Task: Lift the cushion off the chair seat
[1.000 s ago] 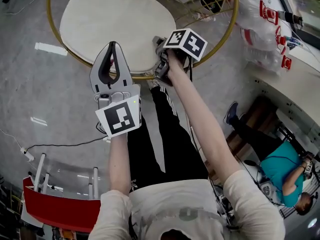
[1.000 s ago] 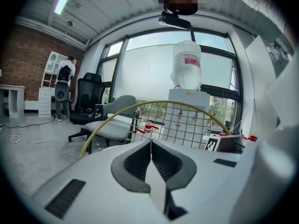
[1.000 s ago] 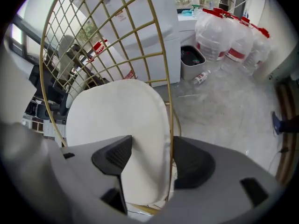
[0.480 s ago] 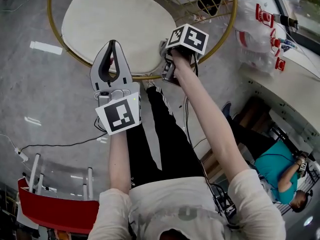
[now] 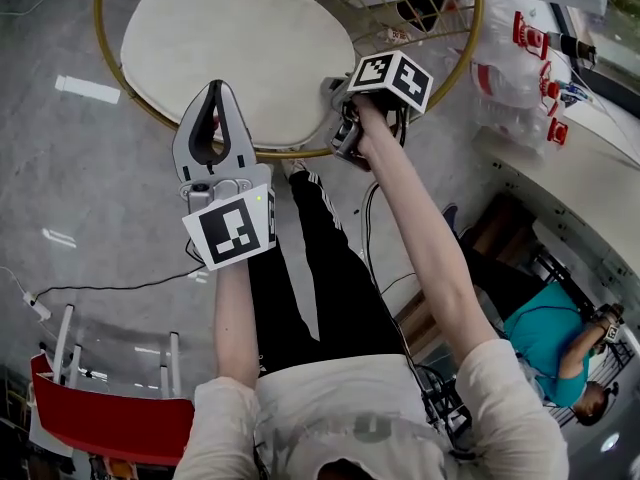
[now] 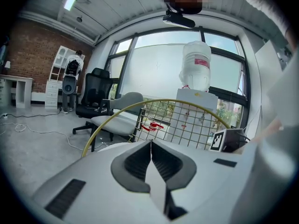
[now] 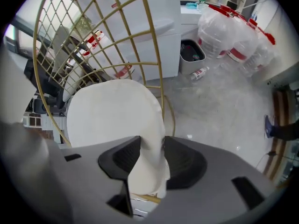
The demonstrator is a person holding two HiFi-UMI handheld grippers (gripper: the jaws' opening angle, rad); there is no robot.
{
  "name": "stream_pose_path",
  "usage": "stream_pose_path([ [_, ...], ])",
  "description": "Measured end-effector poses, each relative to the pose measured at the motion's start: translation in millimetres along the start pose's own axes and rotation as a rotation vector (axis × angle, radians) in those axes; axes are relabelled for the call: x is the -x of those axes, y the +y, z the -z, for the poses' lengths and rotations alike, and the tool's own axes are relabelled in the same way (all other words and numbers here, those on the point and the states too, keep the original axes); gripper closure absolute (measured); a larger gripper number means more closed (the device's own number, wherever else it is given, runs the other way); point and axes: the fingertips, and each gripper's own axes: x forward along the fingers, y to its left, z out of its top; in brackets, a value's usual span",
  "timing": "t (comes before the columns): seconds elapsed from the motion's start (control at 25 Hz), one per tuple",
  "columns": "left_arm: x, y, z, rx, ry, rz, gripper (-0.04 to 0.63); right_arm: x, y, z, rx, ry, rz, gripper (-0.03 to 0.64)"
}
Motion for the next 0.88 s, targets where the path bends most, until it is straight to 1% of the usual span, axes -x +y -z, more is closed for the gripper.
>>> stream_pose_path([
  [0.16,-2.4,-5.4,2.0,-0.011,0.01,0.014,0.58,-10.1,0.0,-0.3,-0.025,0.054,-0.013,0.453],
  [0.24,-6.3,-9.9,-2.1,0.002,0.003,0.021,0.58,-11.4,1.0,-0.5,-0.026,0.062,-0.025,0.454],
  [0.36,-11.8,-13.6,-4.1,0.011,0.003,0.029,0.58,-10.6,2.2,-1.1,-0.023,0.036,-0.037,0.454],
  [0.48,-13.1,-13.9,-6.0,0.002,0.004,0.032,0.58,-8.0,2.7,-0.8,-0.048,-0.004,-0.057,0.479],
  [0.72,-12.6,-8.1,-15.4,-0.005,-0.001,0.023,0.58,-3.4,-1.0,0.7,-0.058,-0.026,-0.032,0.479],
  [0.84,-13.0,-0.7,-14.6,-0.003,-0.004,0.006,0.58,6.9,-1.1,0.7,-0.027,-0.041,-0.021,0.485],
  [0.88,-13.0,1.7,-13.9,-0.002,-0.006,0.0,0.58,12.2,0.2,1.8,-0.01,-0.048,-0.028,0.51],
])
